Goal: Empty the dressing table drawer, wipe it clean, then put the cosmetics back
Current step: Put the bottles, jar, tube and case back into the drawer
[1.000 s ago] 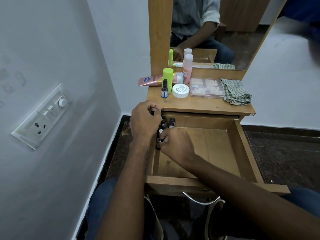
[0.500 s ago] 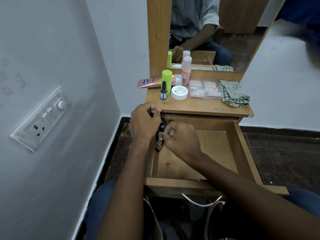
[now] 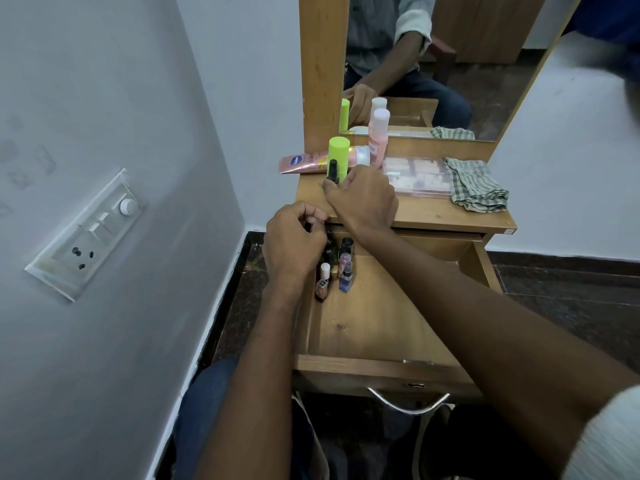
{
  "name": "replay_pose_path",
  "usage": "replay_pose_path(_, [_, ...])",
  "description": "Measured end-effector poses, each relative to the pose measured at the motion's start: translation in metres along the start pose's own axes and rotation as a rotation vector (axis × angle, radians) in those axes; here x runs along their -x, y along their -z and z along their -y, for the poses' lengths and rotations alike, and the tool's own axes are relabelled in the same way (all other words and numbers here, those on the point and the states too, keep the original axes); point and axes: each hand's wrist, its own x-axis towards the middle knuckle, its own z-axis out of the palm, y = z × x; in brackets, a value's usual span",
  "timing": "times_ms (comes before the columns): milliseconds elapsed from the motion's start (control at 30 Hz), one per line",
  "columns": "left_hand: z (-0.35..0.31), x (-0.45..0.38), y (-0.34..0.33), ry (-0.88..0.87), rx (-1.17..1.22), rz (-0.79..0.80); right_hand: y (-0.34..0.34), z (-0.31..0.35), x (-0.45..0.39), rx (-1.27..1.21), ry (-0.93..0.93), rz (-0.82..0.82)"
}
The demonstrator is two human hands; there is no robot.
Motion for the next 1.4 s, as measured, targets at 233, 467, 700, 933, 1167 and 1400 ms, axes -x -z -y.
replay_pose_path(233, [0.001,-0.001,0.0,-0.013,0.013,-0.004,-0.01,0.006,-0.003,0.056,0.015,-0.066])
replay_pose_path(467, [0.0,0.0,0.002,-0.002,0.002,-0.002,0.007,0.001,0.013,-0.047,0.104,-0.042])
replay_pose_path(700, [0.003,-0.002,0.003,0.027,-0.009,-0.028,0.067,-0.044,0.072,-0.131,0.304,0.323])
replay_pose_path(933, [0.0,0.001,0.0,0.053,-0.012,-0.014,0.05,-0.063,0.114,0.172,0.305,0.619])
replay_pose_path(1167, [0.003,-0.002,0.003,0.05,-0.012,-0.03,0.025,-0.073,0.107,0.19,0.225,0.623])
replay_pose_path(1400, [0.002,-0.001,0.002,0.037,-0.004,-0.015,0.021,-0.085,0.111,0.166,0.165,0.584])
